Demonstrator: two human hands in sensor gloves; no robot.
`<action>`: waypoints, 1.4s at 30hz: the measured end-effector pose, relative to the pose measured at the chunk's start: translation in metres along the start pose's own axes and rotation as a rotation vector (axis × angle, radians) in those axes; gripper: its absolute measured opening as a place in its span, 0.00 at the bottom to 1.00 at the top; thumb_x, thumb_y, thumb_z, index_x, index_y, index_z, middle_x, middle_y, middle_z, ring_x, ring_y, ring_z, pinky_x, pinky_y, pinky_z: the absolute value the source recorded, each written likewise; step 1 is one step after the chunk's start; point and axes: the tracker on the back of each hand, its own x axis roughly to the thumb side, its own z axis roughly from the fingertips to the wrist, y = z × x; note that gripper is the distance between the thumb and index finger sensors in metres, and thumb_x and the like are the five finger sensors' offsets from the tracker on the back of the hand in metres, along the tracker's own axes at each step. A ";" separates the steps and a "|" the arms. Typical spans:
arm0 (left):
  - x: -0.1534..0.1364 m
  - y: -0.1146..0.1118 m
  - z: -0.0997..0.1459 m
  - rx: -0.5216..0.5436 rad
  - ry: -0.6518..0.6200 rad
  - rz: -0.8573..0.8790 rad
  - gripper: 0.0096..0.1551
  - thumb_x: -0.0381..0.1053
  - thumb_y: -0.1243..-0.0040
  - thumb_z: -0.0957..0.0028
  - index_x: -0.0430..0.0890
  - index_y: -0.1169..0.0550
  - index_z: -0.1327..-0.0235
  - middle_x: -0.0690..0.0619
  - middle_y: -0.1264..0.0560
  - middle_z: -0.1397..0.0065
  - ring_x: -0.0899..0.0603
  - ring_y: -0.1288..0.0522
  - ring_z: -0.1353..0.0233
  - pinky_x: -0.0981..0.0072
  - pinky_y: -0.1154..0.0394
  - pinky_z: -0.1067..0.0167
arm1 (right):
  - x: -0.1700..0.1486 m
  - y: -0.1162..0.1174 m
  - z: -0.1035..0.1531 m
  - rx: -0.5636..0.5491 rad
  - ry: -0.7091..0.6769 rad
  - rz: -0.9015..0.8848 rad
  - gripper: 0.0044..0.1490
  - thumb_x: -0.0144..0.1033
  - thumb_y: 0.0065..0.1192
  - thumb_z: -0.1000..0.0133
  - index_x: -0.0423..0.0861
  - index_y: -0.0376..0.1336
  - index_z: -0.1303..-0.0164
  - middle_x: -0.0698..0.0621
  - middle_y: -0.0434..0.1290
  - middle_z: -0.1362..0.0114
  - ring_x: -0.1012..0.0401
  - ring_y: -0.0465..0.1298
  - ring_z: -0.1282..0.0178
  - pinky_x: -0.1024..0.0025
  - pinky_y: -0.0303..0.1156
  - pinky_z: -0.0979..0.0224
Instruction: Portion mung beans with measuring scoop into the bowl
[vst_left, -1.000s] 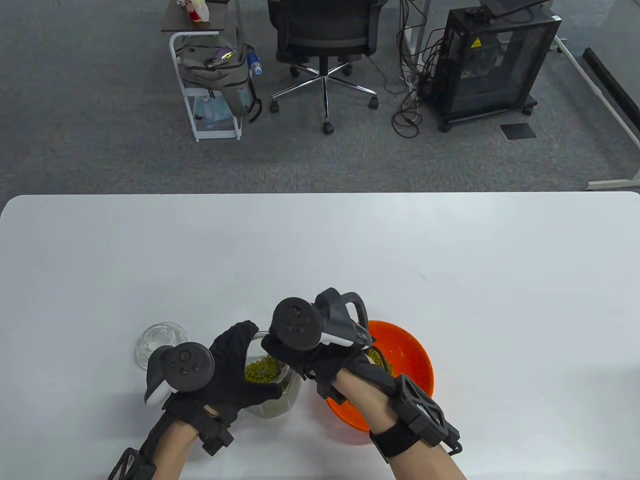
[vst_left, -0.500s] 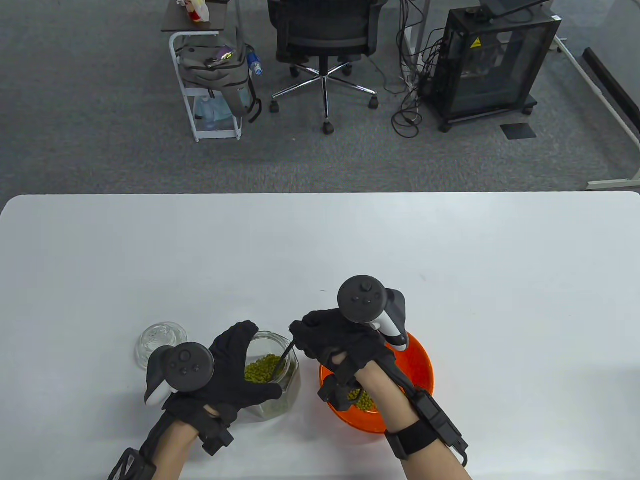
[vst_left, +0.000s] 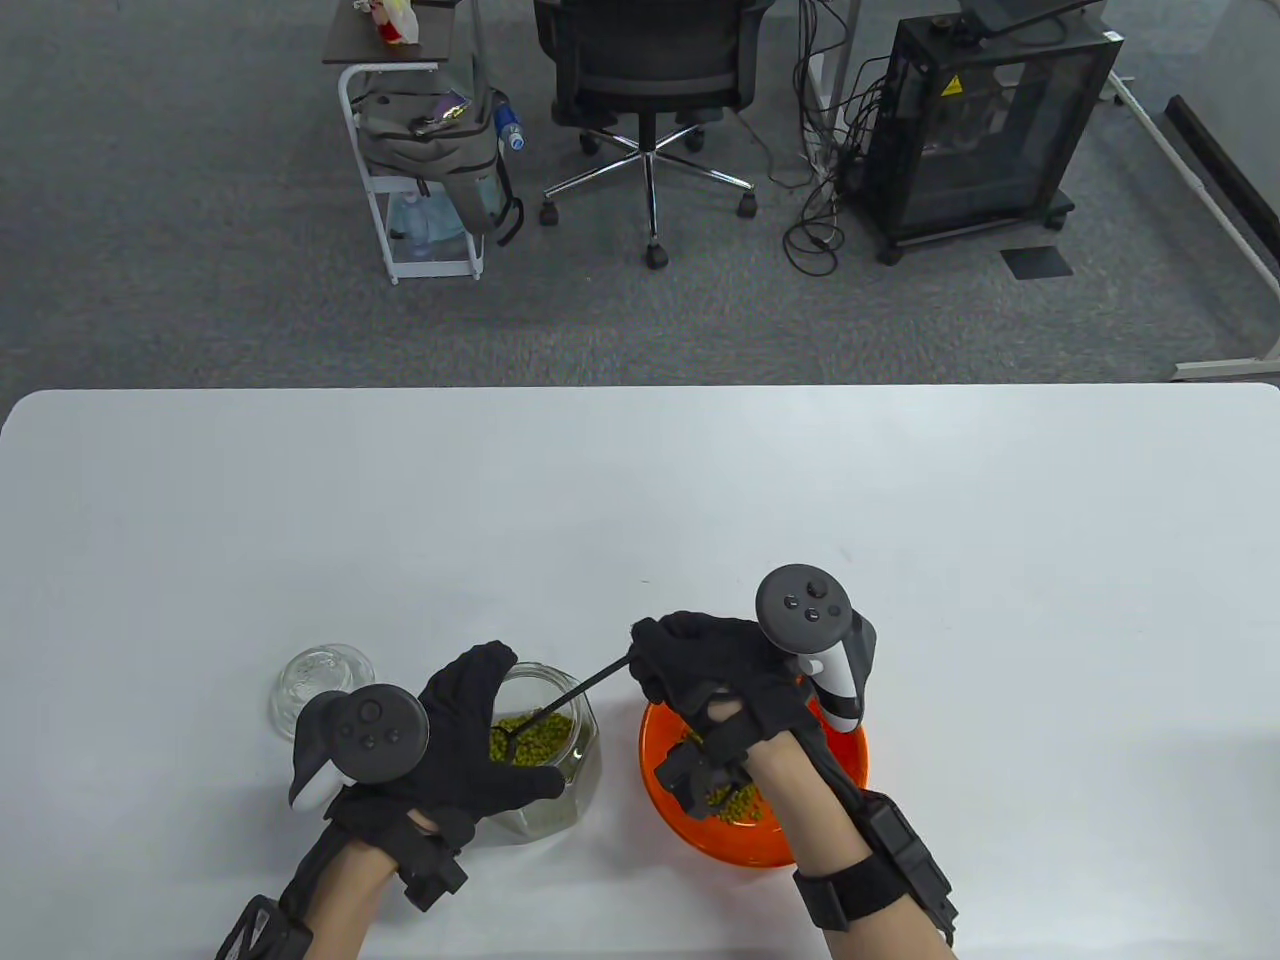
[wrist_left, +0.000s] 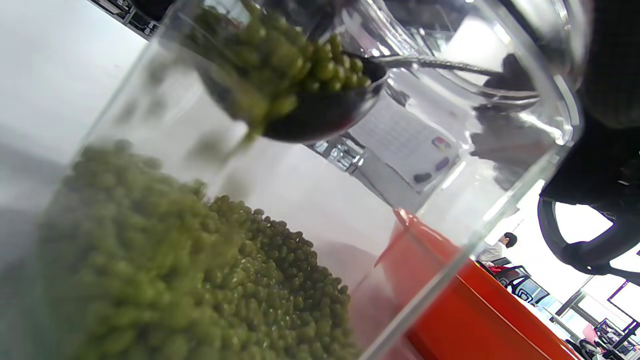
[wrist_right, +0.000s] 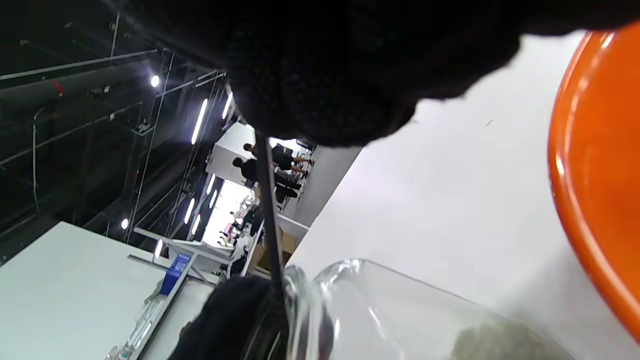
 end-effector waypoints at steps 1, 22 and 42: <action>0.000 0.000 0.000 0.000 0.000 0.000 0.80 0.85 0.29 0.58 0.33 0.52 0.21 0.29 0.49 0.18 0.20 0.42 0.21 0.25 0.40 0.28 | -0.001 -0.002 0.001 0.004 0.006 -0.008 0.27 0.49 0.65 0.45 0.37 0.79 0.62 0.43 0.85 0.61 0.55 0.82 0.70 0.60 0.79 0.61; 0.000 0.000 0.000 0.000 0.001 0.002 0.80 0.85 0.29 0.58 0.32 0.52 0.21 0.29 0.49 0.18 0.20 0.42 0.21 0.25 0.40 0.28 | -0.022 -0.037 0.010 -0.051 -0.002 -0.178 0.27 0.49 0.64 0.45 0.37 0.79 0.61 0.43 0.85 0.61 0.55 0.82 0.70 0.59 0.79 0.61; 0.000 0.000 0.000 0.002 -0.001 0.002 0.80 0.85 0.29 0.58 0.33 0.52 0.21 0.29 0.49 0.18 0.20 0.42 0.21 0.25 0.40 0.28 | -0.034 -0.079 0.021 -0.072 -0.007 -0.318 0.27 0.49 0.64 0.44 0.38 0.79 0.61 0.43 0.85 0.61 0.55 0.82 0.70 0.60 0.79 0.61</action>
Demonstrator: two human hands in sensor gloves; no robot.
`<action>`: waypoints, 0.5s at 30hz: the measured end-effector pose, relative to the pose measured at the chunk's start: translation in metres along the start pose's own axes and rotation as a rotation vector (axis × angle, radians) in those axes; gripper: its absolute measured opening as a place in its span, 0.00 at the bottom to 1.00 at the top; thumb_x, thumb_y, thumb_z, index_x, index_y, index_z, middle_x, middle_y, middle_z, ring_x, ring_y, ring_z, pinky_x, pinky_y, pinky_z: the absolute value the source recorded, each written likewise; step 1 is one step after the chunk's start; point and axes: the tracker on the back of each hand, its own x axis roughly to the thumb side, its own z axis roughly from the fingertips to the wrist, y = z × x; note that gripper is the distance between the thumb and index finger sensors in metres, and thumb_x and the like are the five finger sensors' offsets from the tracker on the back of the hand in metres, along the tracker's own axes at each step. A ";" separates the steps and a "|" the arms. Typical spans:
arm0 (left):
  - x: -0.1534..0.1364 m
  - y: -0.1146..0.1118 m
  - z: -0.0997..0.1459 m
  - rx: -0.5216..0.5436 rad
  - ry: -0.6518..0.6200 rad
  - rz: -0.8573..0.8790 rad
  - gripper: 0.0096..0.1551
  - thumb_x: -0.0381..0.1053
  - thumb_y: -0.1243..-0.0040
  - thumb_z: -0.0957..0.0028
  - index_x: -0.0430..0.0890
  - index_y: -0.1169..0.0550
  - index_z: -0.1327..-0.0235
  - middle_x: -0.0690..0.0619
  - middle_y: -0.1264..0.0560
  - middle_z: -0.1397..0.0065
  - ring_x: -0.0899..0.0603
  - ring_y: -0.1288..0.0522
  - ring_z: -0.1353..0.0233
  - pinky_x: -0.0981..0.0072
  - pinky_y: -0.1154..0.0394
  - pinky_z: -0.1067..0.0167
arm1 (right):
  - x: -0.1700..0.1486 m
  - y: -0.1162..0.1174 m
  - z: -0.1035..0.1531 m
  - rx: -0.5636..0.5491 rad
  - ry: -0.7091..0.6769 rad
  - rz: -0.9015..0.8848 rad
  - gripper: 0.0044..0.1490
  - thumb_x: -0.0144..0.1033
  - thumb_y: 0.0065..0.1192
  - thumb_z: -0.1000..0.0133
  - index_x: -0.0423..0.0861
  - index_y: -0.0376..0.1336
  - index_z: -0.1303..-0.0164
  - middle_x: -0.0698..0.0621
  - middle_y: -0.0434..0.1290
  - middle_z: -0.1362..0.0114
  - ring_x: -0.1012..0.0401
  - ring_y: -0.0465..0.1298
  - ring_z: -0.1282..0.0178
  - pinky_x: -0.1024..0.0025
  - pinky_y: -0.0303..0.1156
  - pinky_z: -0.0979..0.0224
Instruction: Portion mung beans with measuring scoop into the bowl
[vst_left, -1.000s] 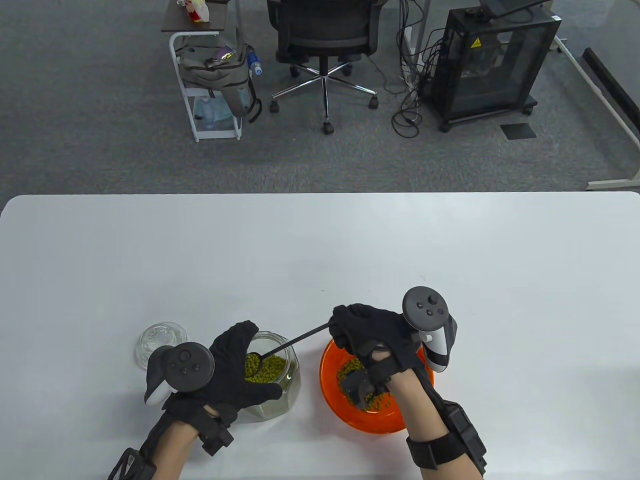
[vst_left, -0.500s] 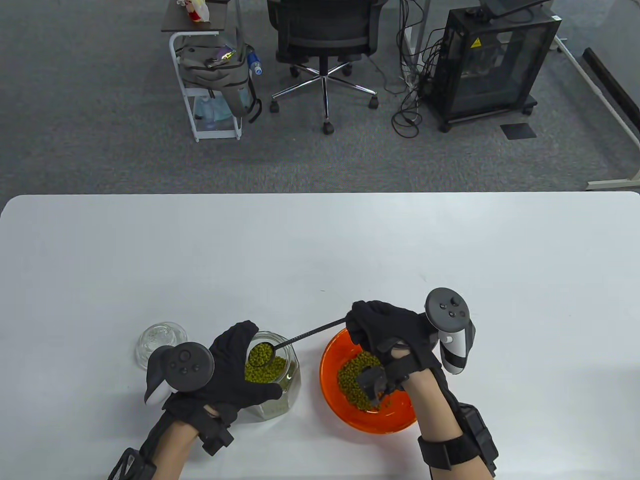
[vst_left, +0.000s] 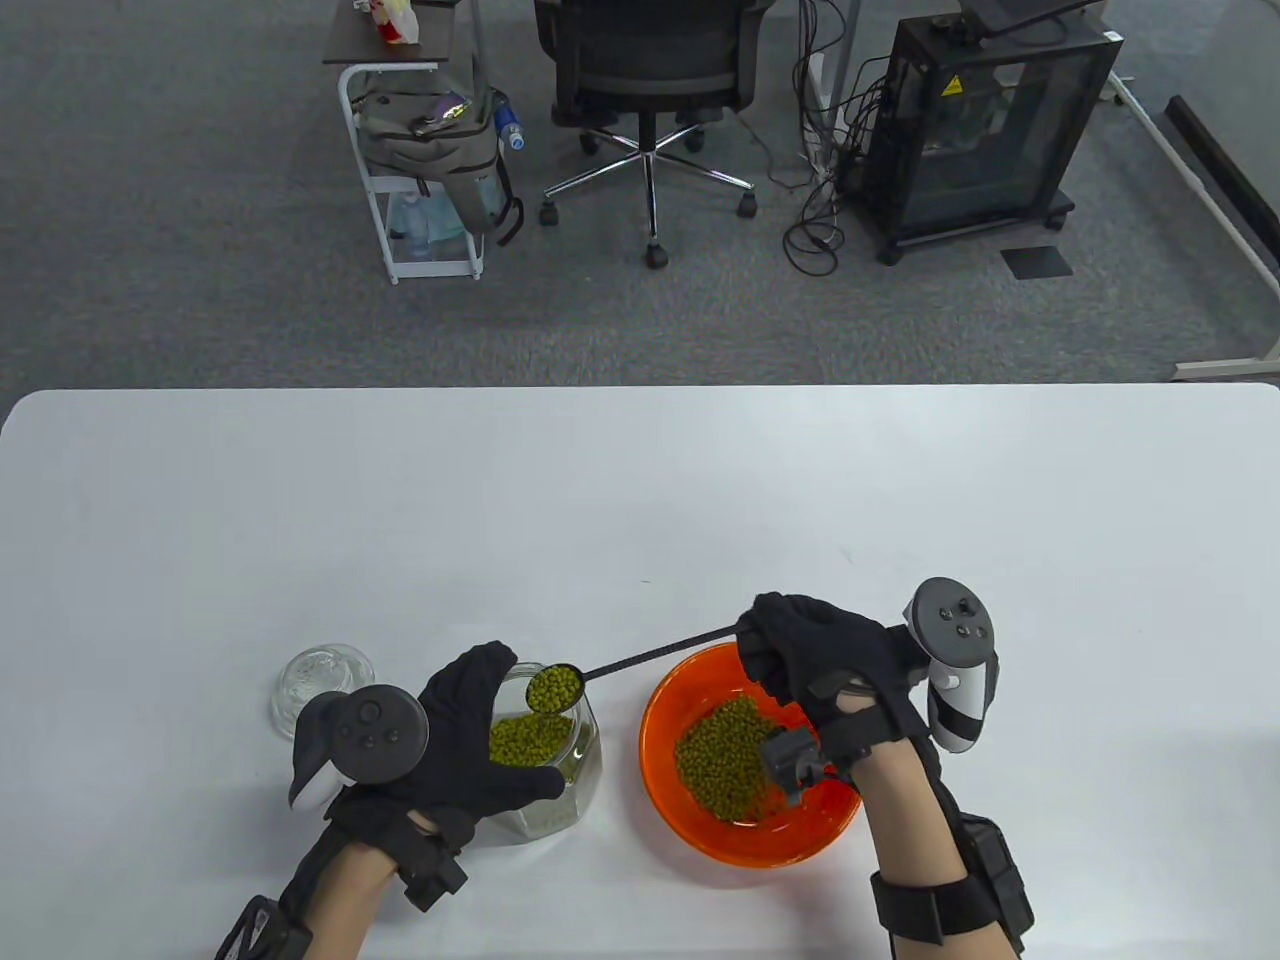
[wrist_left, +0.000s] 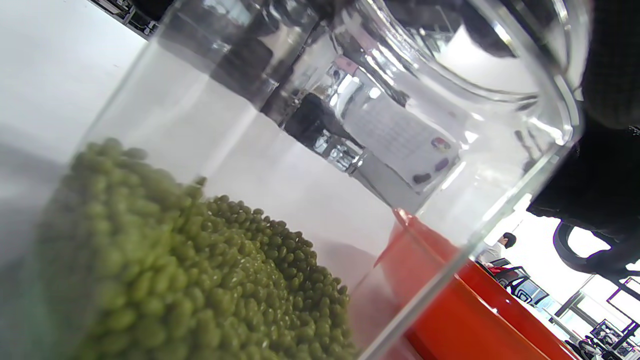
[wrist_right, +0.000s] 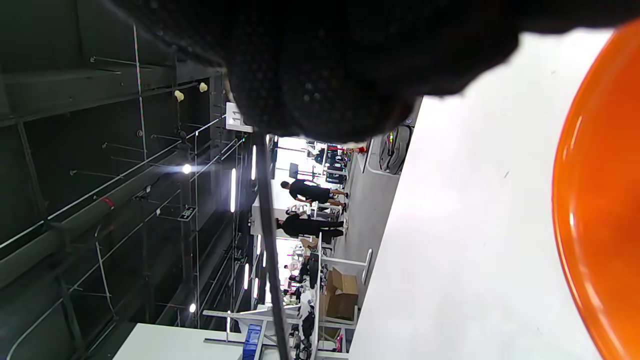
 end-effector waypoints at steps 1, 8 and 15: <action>0.000 0.000 0.000 0.000 0.000 0.000 0.80 0.85 0.29 0.58 0.33 0.52 0.21 0.29 0.49 0.18 0.20 0.42 0.21 0.25 0.40 0.28 | 0.000 -0.003 0.001 -0.004 -0.001 -0.007 0.27 0.49 0.64 0.44 0.37 0.79 0.61 0.43 0.85 0.61 0.55 0.82 0.70 0.60 0.79 0.61; 0.000 0.000 0.000 0.001 0.000 0.002 0.80 0.85 0.29 0.58 0.33 0.52 0.21 0.29 0.49 0.18 0.20 0.42 0.21 0.25 0.40 0.28 | -0.004 -0.030 0.007 -0.017 -0.001 -0.028 0.27 0.49 0.64 0.44 0.38 0.79 0.61 0.43 0.85 0.61 0.55 0.82 0.70 0.60 0.79 0.61; 0.000 0.000 0.000 0.002 0.000 0.003 0.80 0.85 0.29 0.58 0.32 0.52 0.21 0.29 0.49 0.18 0.20 0.42 0.21 0.25 0.40 0.28 | -0.012 -0.065 0.013 -0.039 0.011 -0.034 0.27 0.49 0.64 0.44 0.38 0.79 0.61 0.43 0.85 0.61 0.55 0.82 0.70 0.60 0.79 0.61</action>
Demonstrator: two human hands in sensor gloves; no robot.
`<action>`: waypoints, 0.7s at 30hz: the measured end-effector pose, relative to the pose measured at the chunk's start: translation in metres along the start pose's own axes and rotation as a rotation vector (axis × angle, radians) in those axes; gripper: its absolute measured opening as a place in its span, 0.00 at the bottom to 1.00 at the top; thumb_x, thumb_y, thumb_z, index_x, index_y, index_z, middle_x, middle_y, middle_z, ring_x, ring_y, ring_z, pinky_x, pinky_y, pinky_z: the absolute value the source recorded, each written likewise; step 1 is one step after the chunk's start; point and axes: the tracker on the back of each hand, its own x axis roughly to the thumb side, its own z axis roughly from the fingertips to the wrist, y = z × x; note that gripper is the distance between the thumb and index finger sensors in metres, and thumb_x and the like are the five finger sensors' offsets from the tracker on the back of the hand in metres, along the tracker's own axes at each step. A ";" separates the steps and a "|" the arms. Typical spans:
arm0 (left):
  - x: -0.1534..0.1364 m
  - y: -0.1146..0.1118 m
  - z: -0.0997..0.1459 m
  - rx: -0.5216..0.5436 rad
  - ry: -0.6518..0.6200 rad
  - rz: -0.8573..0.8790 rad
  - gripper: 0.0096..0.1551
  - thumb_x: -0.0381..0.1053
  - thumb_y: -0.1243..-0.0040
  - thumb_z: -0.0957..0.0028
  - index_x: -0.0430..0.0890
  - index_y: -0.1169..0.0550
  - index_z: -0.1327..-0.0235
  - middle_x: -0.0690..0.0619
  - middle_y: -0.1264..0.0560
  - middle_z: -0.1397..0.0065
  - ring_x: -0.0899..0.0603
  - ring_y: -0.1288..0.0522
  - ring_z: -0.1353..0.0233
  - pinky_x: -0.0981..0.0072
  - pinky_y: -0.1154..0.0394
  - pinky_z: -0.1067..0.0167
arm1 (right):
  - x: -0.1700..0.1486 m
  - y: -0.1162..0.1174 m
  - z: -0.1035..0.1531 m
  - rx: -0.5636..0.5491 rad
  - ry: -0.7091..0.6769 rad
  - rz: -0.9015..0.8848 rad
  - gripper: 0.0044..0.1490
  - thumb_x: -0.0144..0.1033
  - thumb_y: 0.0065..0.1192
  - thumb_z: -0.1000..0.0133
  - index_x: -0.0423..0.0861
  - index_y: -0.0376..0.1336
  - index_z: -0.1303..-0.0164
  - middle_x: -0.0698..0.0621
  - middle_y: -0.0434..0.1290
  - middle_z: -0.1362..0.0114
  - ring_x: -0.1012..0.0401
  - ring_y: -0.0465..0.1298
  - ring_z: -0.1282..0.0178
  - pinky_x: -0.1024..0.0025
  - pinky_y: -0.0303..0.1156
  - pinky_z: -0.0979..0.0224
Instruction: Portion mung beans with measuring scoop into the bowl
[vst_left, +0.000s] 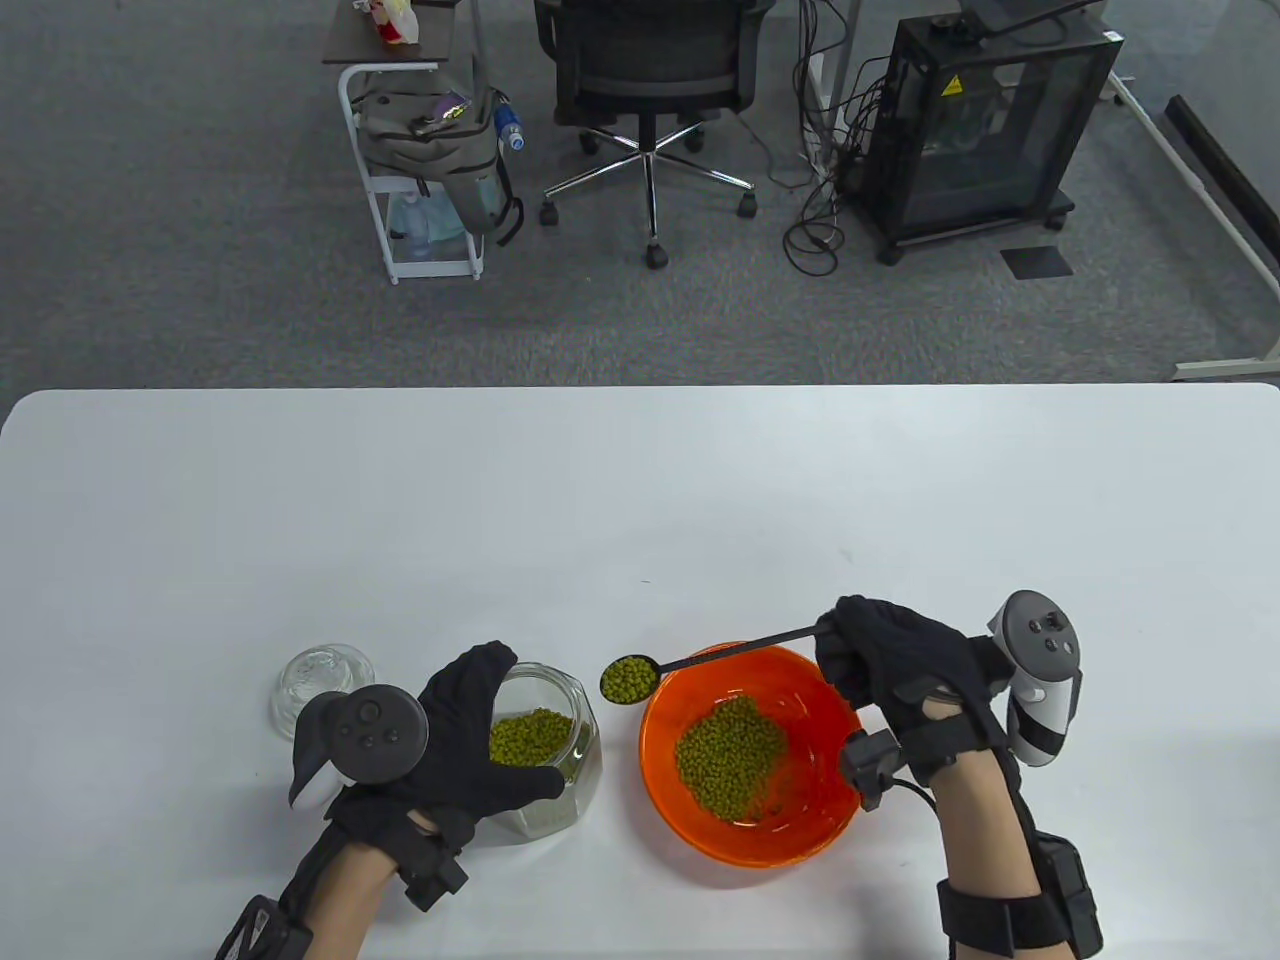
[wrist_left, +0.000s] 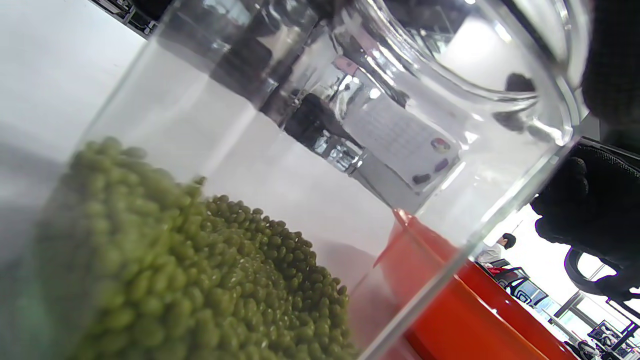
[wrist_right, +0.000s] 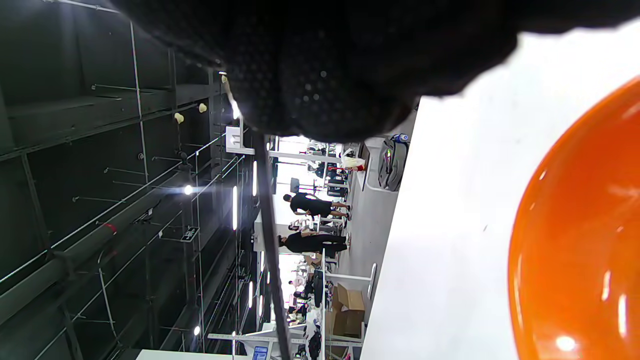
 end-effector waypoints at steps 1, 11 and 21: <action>0.000 0.000 0.000 0.000 0.000 0.000 0.80 0.85 0.29 0.58 0.33 0.52 0.21 0.29 0.49 0.18 0.20 0.42 0.21 0.25 0.40 0.28 | -0.001 -0.005 0.001 -0.003 0.000 -0.001 0.27 0.49 0.64 0.44 0.38 0.79 0.61 0.43 0.85 0.61 0.55 0.82 0.70 0.60 0.79 0.61; 0.000 0.000 0.000 0.000 0.000 0.001 0.80 0.85 0.29 0.58 0.33 0.52 0.21 0.29 0.49 0.18 0.20 0.42 0.21 0.25 0.40 0.28 | -0.015 -0.051 0.004 0.006 0.027 0.015 0.27 0.49 0.63 0.43 0.38 0.79 0.60 0.43 0.84 0.60 0.54 0.81 0.69 0.59 0.78 0.60; 0.000 0.000 0.000 0.005 -0.001 0.008 0.80 0.85 0.29 0.58 0.33 0.52 0.21 0.29 0.49 0.18 0.20 0.42 0.21 0.26 0.40 0.28 | -0.037 -0.078 0.007 -0.012 0.051 -0.002 0.27 0.50 0.65 0.44 0.38 0.79 0.61 0.43 0.85 0.61 0.55 0.81 0.69 0.59 0.79 0.60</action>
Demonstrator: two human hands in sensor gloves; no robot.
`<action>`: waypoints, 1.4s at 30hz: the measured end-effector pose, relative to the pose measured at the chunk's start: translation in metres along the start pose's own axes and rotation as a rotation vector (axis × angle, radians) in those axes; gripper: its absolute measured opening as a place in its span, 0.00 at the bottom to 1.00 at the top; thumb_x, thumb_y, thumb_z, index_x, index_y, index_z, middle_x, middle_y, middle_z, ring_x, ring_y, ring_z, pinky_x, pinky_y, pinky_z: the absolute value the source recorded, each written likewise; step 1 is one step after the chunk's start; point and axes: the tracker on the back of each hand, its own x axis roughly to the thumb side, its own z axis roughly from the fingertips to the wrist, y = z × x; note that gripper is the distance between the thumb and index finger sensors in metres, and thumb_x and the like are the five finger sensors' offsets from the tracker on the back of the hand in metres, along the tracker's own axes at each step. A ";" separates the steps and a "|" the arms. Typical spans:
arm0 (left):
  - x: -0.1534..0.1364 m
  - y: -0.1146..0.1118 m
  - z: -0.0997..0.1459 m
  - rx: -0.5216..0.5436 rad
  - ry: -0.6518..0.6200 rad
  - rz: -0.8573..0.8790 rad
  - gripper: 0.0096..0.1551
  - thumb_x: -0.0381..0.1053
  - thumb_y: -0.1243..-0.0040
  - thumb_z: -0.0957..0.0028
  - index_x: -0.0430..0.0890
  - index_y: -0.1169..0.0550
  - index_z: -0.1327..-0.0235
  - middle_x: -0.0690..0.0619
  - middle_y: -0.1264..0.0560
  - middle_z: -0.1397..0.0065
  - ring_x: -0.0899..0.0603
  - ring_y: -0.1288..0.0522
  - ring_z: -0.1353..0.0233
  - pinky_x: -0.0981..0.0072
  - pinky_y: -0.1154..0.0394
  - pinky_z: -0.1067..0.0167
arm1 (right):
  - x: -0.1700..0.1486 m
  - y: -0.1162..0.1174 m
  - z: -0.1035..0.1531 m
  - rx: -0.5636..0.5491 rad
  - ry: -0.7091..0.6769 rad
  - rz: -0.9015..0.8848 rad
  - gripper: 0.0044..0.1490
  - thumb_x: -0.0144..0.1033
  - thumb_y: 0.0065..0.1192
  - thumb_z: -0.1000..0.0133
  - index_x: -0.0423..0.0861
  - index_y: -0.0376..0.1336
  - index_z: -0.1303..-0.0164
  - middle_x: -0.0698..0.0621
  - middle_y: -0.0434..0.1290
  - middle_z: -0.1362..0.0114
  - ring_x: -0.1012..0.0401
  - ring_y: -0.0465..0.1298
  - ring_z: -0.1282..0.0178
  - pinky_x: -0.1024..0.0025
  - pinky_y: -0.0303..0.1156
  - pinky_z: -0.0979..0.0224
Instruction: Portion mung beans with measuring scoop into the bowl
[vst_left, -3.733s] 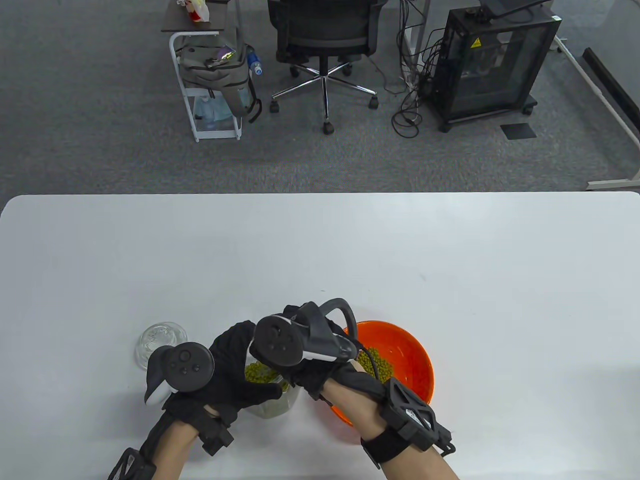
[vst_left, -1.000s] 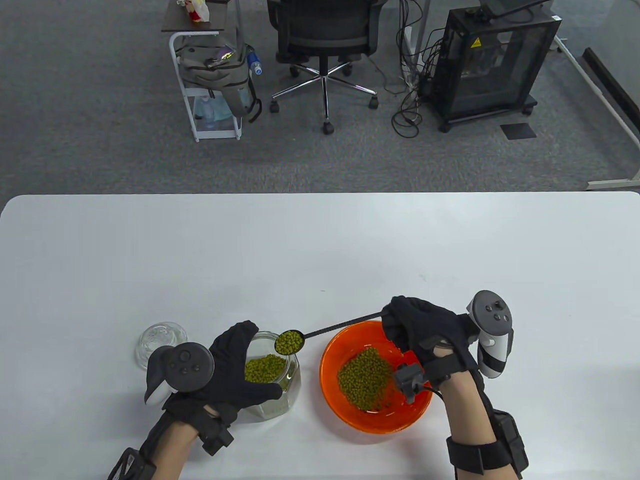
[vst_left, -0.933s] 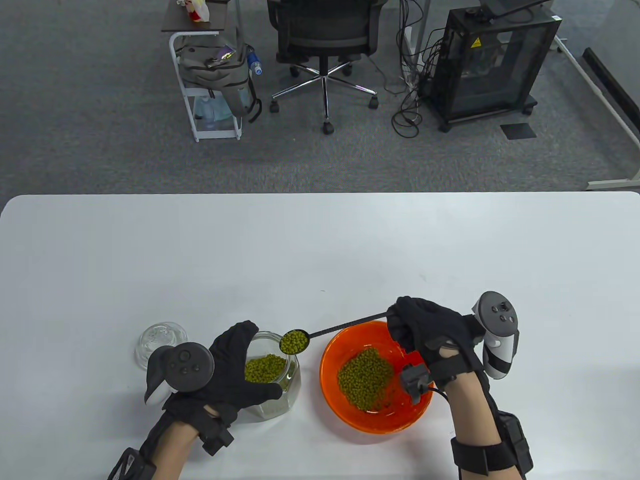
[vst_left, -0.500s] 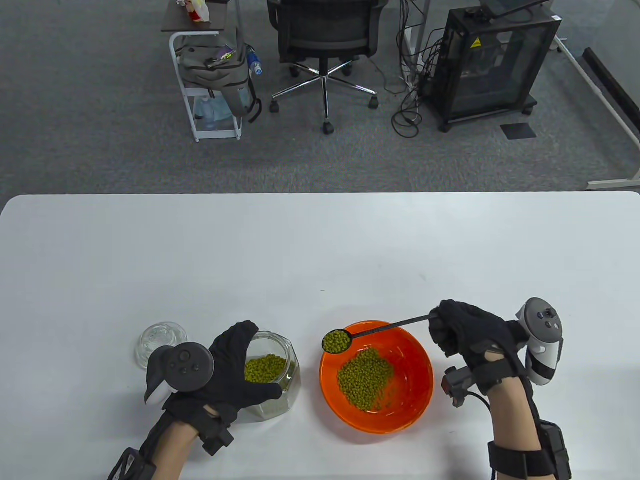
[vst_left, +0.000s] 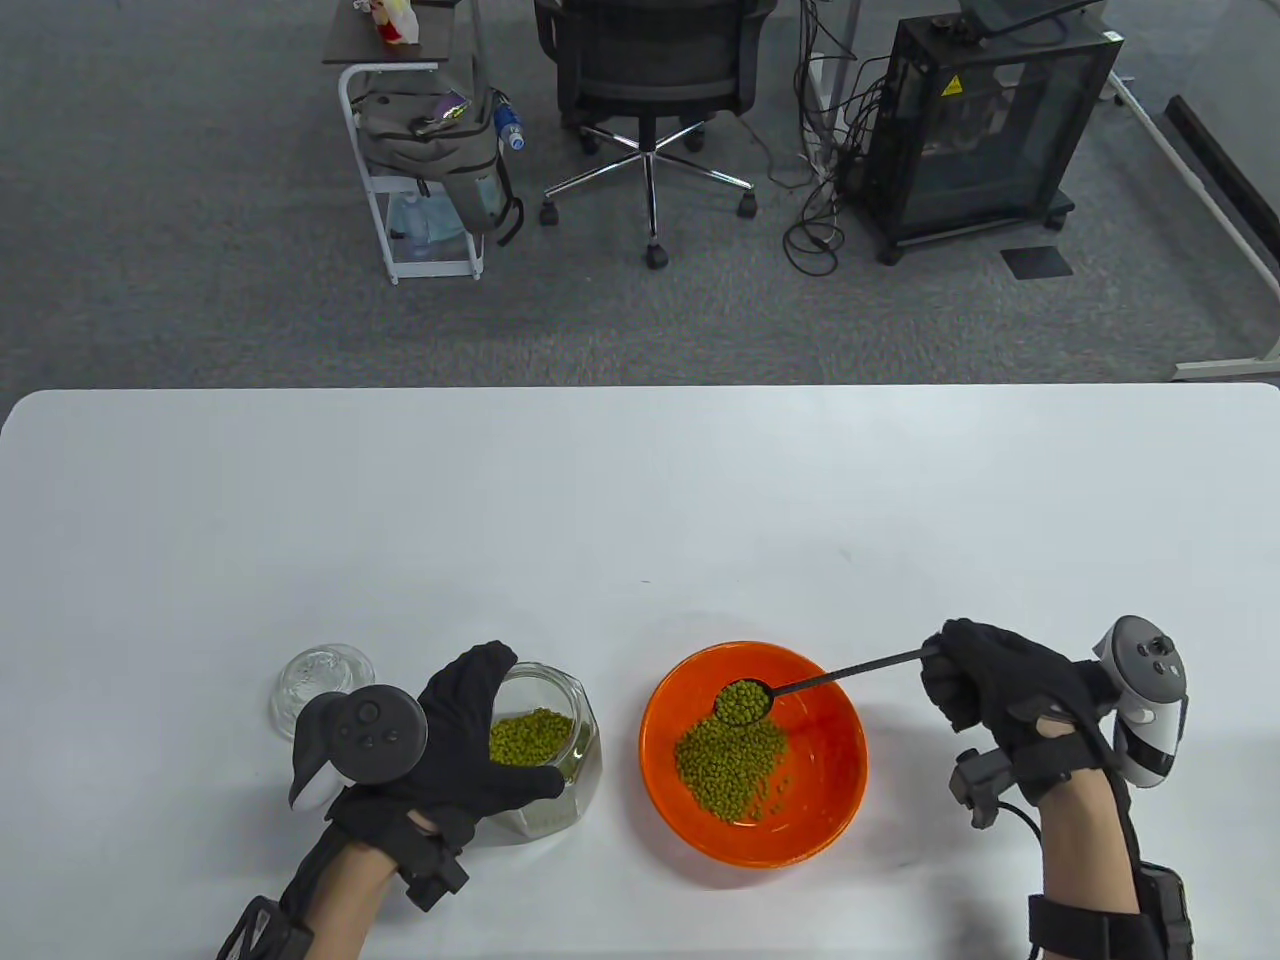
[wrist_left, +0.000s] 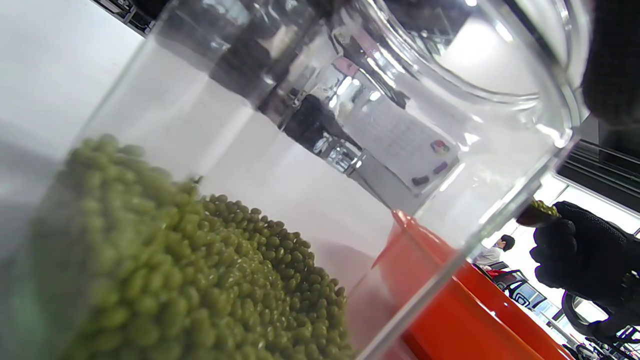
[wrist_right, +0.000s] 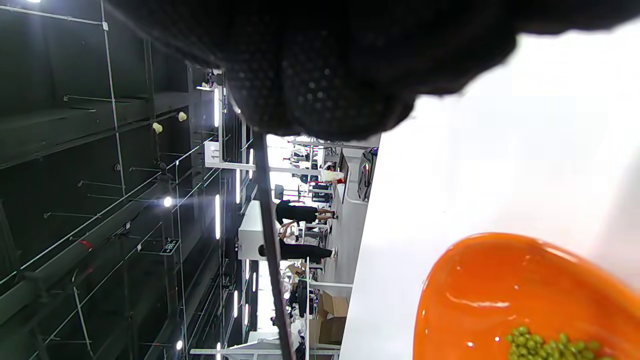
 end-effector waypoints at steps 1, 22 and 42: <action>0.000 0.000 0.000 0.000 0.000 0.000 0.80 0.85 0.29 0.58 0.33 0.52 0.21 0.29 0.49 0.18 0.20 0.42 0.21 0.26 0.40 0.27 | -0.002 -0.002 0.000 -0.004 0.003 0.000 0.27 0.50 0.65 0.44 0.38 0.80 0.61 0.43 0.85 0.61 0.55 0.81 0.70 0.59 0.79 0.60; 0.000 0.000 0.000 -0.008 0.004 -0.004 0.80 0.85 0.30 0.58 0.33 0.52 0.21 0.29 0.50 0.17 0.20 0.43 0.21 0.26 0.40 0.28 | 0.000 -0.015 0.013 0.011 -0.012 0.194 0.27 0.51 0.67 0.45 0.39 0.80 0.62 0.43 0.85 0.61 0.54 0.82 0.69 0.59 0.79 0.59; -0.001 0.000 0.000 -0.011 0.005 -0.005 0.80 0.85 0.30 0.58 0.33 0.52 0.21 0.29 0.50 0.17 0.20 0.43 0.21 0.25 0.40 0.27 | 0.046 0.036 0.041 0.065 -0.356 0.626 0.27 0.52 0.71 0.47 0.40 0.81 0.60 0.43 0.85 0.57 0.52 0.82 0.65 0.56 0.78 0.55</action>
